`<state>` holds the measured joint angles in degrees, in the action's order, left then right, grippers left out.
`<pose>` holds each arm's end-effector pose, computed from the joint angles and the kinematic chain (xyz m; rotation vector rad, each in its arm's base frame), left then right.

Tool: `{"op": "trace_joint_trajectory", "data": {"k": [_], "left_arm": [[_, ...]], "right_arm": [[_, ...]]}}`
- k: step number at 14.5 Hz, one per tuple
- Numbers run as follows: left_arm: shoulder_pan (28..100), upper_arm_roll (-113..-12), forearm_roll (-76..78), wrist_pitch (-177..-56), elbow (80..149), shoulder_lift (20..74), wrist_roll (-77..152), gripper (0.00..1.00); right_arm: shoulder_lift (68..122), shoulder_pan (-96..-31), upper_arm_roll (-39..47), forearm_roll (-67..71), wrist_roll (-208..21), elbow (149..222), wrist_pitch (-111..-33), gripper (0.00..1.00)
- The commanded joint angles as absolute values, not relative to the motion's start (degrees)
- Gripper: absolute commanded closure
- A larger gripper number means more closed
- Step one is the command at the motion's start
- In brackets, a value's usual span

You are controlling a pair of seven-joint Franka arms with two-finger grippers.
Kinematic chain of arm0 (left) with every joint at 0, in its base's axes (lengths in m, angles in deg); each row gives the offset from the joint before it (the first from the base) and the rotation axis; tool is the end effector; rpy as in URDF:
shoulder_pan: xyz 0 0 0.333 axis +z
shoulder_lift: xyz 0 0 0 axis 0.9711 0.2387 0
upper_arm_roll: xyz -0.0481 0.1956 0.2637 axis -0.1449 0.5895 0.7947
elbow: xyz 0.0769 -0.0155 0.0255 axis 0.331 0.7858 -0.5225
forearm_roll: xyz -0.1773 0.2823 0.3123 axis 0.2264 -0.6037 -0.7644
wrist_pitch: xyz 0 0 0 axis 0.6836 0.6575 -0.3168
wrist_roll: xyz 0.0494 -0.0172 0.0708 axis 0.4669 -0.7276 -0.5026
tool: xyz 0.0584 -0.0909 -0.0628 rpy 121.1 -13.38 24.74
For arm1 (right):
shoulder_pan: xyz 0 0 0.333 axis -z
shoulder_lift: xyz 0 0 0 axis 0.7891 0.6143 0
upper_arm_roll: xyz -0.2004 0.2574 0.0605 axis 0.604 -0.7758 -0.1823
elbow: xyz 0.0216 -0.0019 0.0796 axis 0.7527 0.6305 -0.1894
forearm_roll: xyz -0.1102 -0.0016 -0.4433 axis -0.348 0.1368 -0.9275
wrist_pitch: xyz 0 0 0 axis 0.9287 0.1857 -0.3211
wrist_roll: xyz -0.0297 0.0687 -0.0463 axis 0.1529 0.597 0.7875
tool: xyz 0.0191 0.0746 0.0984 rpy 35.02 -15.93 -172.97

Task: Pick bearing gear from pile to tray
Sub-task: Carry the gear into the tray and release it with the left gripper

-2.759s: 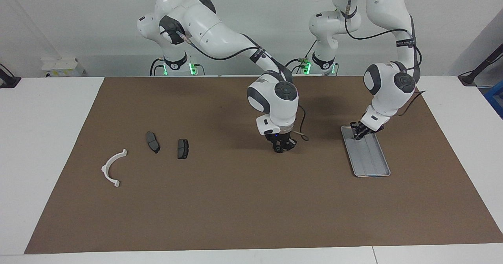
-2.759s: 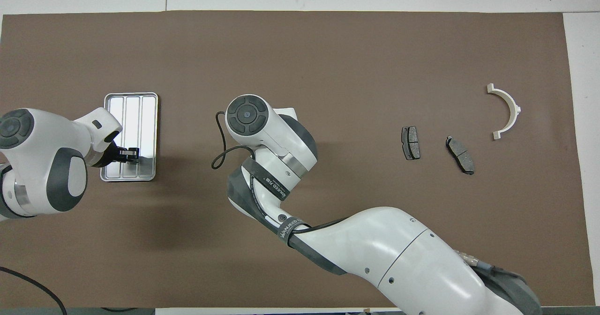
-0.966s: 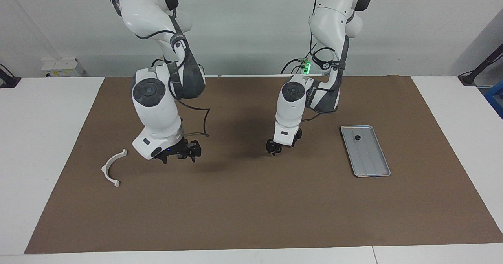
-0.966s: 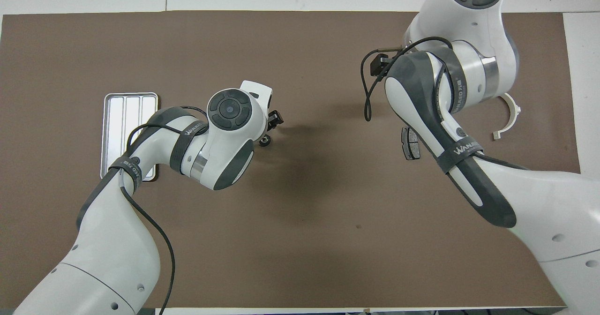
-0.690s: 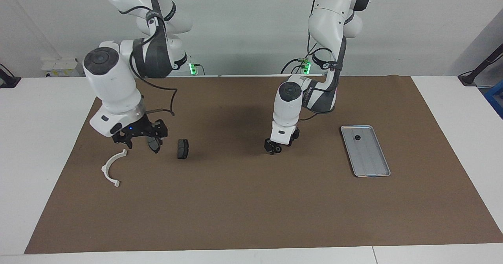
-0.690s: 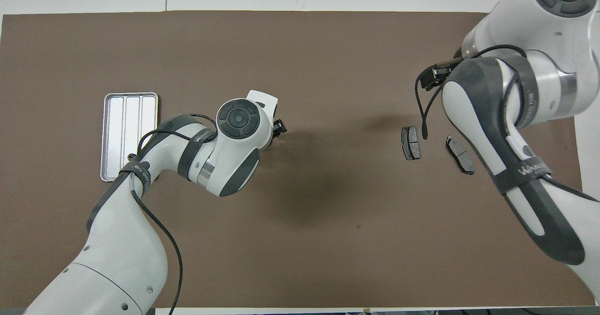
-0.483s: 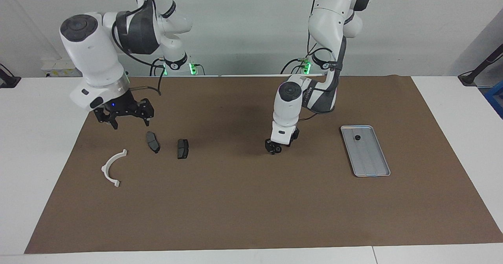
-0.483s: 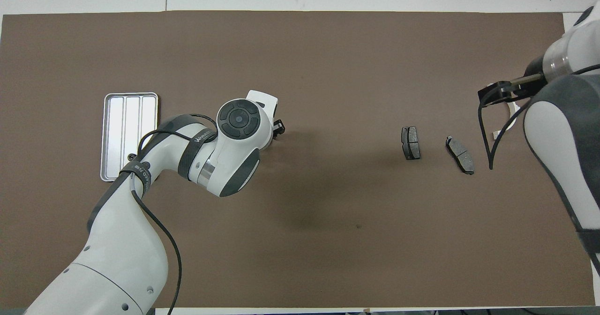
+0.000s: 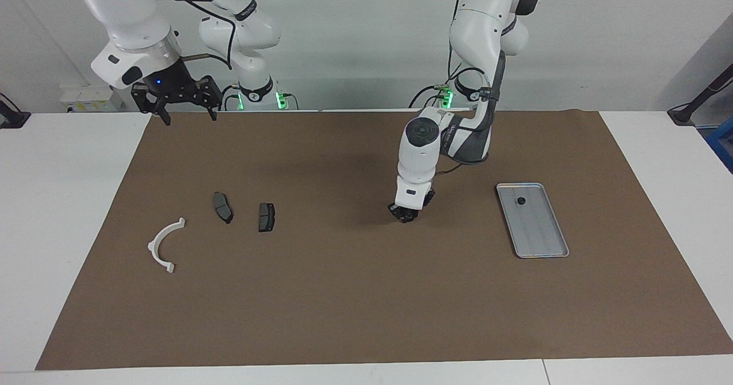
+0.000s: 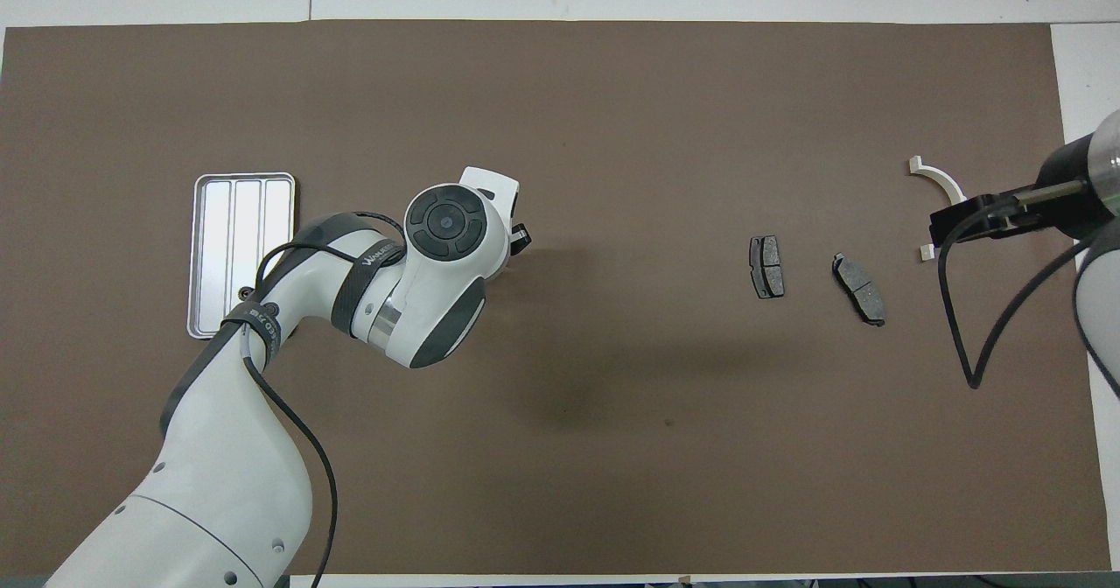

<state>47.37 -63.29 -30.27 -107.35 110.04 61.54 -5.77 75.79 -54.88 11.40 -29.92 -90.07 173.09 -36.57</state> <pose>0.5919 -0.3729 0.2578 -3.0460 -0.6163 -0.0528 0.5811 0.0223 0.6355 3.1129 0.2013 -0.1604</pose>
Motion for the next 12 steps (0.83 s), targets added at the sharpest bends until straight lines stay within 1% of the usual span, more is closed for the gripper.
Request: {"op": "trace_joint_trajectory", "data": {"k": [1,2,3,7,9,12], "left_arm": [[53.5,-63.0,-31.4,-101.4,110.1,56.3,3.8,1.00],[57.4,-63.2,-30.9,-100.8,111.5,54.3,9.2,1.00],[60.5,-63.3,-30.8,-100.7,112.0,53.6,14.5,1.00],[72.8,-63.1,-23.9,-101.6,111.7,54.0,41.5,1.00],[76.0,-63.1,-23.8,-102.6,111.7,54.5,46.9,1.00],[78.4,-63.0,-23.8,-106.6,111.7,57.3,52.9,1.00]], "right_arm": [[75.7,-55.1,11.4,-28.6,-89.1,172.1,-34.6,0.00],[76.2,-55.2,11.4,-28.8,-87.3,172.2,-35.7,0.00],[76.2,-55.0,11.4,-29.0,-86.9,172.8,-37.9,0.00],[76.9,-54.6,11.3,-31.1,-90.3,173.7,-41.7,0.00],[76.8,-54.8,11.3,-32.7,-91.2,174.2,-42.1,0.00],[76.9,-54.5,11.0,-32.8,-90.9,173.6,-42.7,0.00]]}}
